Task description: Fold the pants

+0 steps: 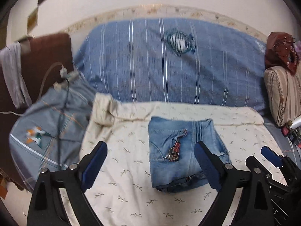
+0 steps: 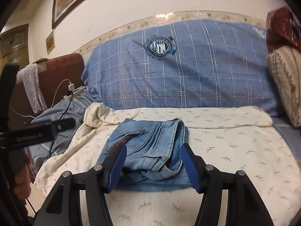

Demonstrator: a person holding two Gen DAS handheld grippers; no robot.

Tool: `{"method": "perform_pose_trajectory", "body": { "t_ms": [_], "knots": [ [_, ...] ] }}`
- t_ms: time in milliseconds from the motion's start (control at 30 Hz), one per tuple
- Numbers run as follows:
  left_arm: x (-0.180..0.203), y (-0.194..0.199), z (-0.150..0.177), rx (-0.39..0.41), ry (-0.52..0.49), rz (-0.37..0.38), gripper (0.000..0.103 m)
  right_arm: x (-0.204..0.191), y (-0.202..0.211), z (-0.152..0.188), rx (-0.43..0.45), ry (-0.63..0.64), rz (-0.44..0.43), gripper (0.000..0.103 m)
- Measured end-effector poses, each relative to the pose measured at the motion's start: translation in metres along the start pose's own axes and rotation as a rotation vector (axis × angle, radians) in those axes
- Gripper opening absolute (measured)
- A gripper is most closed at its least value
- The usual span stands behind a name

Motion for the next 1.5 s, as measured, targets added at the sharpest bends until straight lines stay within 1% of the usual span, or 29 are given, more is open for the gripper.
{"method": "perform_pose_trajectory", "body": {
  "t_ms": [67, 200, 333, 400, 500, 733, 1100, 1500],
  "knots": [
    [0.0, 0.018, -0.005, 0.04, -0.015, -0.007, 0.096, -0.006, 0.014, -0.005, 0.015, 0.017, 0.009, 0.063],
    [0.001, 0.045, -0.012, 0.085, -0.027, -0.011, 0.098, -0.02, 0.04, -0.017, 0.045, 0.042, 0.002, 0.064],
    [-0.005, 0.061, -0.016, 0.107, -0.025, -0.039, 0.1, -0.033, 0.056, -0.024, 0.071, 0.062, -0.004, 0.064],
    [-0.008, 0.07, -0.017, 0.125, -0.029, -0.076, 0.102, -0.038, 0.061, -0.025, 0.081, 0.069, -0.006, 0.064],
    [-0.013, 0.078, -0.018, 0.15, -0.05, -0.134, 0.103, -0.043, 0.067, -0.028, 0.093, 0.082, -0.005, 0.064],
    [-0.016, 0.08, -0.015, 0.142, -0.074, -0.164, 0.103, -0.047, 0.072, -0.028, 0.097, 0.095, 0.0, 0.064],
    [-0.02, 0.084, -0.016, 0.144, -0.069, -0.188, 0.103, -0.048, 0.072, -0.027, 0.085, 0.102, -0.002, 0.064],
    [-0.024, 0.084, -0.013, 0.133, -0.061, -0.191, 0.103, -0.053, 0.069, -0.022, 0.065, 0.108, -0.012, 0.064]
  ]
}}
Point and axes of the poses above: each gripper's, at about its wrist camera, not at the fingertips, and y roughly against the way its jaws point, x to its right, z to its underside, the point moved 6 cm from there along -y, roughly the way its jaws point, and after that the axes turned 4 degrees about x, right-handed, at the moved point
